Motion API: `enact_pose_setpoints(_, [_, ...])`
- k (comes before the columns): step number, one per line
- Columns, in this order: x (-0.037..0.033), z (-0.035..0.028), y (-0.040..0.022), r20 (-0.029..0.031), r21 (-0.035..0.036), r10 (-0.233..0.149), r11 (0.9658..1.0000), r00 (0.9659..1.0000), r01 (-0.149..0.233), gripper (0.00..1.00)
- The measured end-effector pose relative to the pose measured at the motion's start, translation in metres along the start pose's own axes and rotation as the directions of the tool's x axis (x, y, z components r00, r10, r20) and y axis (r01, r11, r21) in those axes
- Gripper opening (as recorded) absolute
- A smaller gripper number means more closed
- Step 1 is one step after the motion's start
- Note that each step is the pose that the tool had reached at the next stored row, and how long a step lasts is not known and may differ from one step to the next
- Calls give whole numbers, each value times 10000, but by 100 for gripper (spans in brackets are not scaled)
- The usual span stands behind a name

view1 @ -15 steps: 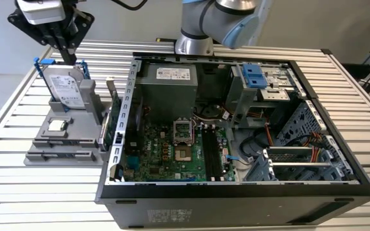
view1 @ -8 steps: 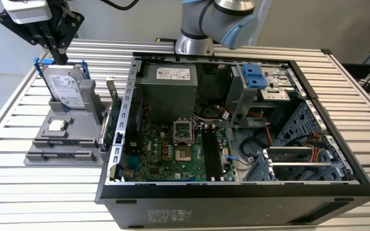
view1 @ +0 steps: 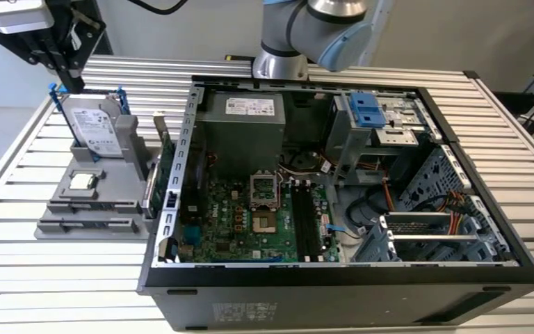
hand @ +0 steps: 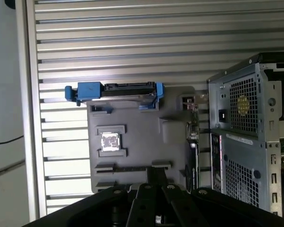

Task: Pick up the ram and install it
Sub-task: 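Reach for the ram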

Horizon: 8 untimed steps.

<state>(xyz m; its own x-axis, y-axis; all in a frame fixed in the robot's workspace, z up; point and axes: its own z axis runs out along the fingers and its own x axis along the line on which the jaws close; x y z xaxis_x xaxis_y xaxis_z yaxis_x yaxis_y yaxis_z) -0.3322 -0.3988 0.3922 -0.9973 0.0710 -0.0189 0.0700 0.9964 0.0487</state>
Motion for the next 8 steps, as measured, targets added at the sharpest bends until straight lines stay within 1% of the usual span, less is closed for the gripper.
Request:
enact_pose_setpoints(4, [74,-1,-5,0,0,0,10000,10000,0,0])
enact_pose_setpoints(8, [124,-2,-9,0,-1,1,10000,10000,-1,0])
